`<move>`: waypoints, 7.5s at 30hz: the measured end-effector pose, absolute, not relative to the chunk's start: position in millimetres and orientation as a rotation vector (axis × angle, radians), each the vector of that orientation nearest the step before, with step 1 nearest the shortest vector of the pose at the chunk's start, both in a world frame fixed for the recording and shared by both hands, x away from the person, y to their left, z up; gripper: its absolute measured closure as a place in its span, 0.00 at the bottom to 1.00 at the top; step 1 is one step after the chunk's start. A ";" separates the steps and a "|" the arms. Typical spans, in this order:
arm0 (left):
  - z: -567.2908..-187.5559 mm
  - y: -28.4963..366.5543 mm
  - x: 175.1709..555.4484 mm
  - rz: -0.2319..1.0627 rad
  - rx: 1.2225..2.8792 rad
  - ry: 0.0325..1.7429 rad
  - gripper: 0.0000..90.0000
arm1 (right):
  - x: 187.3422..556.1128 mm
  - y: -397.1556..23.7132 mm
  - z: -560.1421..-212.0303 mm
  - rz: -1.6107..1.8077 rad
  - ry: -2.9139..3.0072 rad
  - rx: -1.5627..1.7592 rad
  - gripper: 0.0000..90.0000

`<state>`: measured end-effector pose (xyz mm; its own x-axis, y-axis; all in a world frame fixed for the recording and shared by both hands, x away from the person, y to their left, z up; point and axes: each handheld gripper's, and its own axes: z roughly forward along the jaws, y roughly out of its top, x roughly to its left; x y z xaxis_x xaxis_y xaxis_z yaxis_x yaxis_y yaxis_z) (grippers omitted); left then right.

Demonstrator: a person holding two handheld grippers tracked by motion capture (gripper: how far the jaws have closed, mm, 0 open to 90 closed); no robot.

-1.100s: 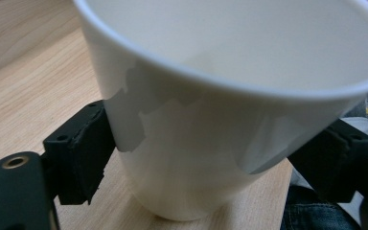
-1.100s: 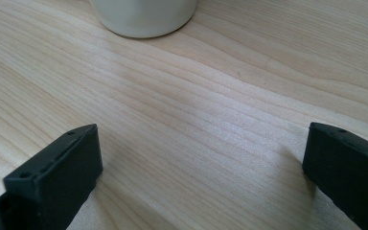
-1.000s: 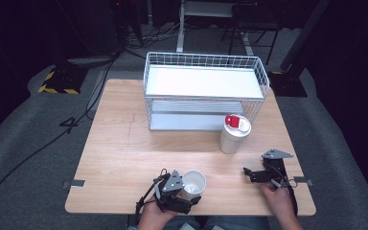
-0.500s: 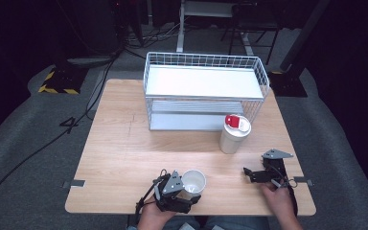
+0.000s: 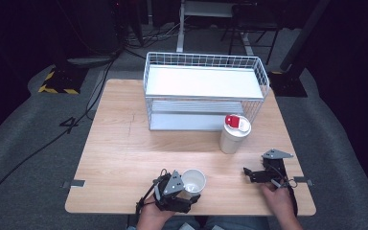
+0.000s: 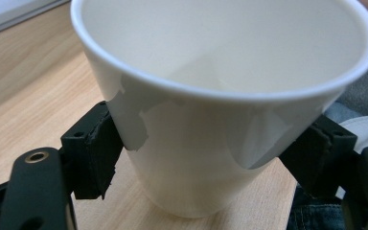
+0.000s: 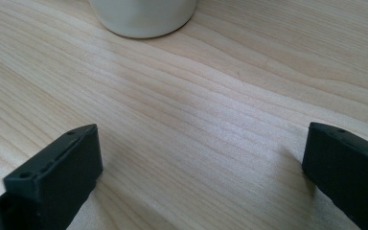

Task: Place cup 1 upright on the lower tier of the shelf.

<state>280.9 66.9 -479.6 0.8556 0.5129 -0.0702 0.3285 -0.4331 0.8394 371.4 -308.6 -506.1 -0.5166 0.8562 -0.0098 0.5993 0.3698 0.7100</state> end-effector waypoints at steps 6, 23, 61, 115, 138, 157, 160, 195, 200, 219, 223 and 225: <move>-470.1 67.1 283.1 0.257 2.059 0.623 0.25 | 371.2 -308.2 -506.1 0.932 2.254 1.271 0.01; -440.7 70.2 303.2 0.282 2.042 0.691 0.25 | 371.4 -307.3 -506.0 0.930 2.253 1.276 0.01; -418.3 61.9 385.1 0.396 1.911 0.858 0.25 | 371.5 -307.1 -506.0 0.930 2.252 1.275 0.01; -450.6 32.5 486.6 0.556 1.814 1.019 0.25 | 371.7 -306.5 -506.2 0.932 2.250 1.277 0.01; -469.3 15.6 511.2 0.592 1.808 1.059 0.25 | 371.7 -306.6 -506.2 0.932 2.250 1.276 0.01; -474.5 13.8 522.5 0.531 1.837 1.109 0.25 | 371.7 -306.5 -506.2 0.932 2.250 1.276 0.01; -474.8 14.0 523.5 0.530 1.843 1.105 0.24 | 371.7 -306.5 -506.2 0.932 2.250 1.276 0.01; -447.8 47.9 481.3 0.487 1.766 1.040 0.10 | 371.7 -306.5 -506.1 0.933 2.252 1.276 0.01; -435.4 58.8 464.5 0.479 1.758 1.009 0.10 | 371.8 -306.4 -506.1 0.933 2.253 1.274 0.01; -396.9 89.1 397.9 0.459 1.816 0.936 0.11 | 372.1 -305.8 -506.2 0.938 2.266 1.259 0.01; -394.8 95.3 383.7 0.443 1.859 0.922 0.11 | 372.0 -305.8 -506.2 0.939 2.266 1.259 0.01; -394.8 98.4 377.5 0.453 1.888 0.904 0.11 | 372.0 -305.7 -506.2 0.940 2.267 1.258 0.01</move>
<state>377.5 98.4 -394.8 0.6566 0.7512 -0.0675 0.3949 -0.2662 0.8793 372.0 -305.7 -506.2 -0.5263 0.8503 -0.0086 0.5949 0.3754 0.7108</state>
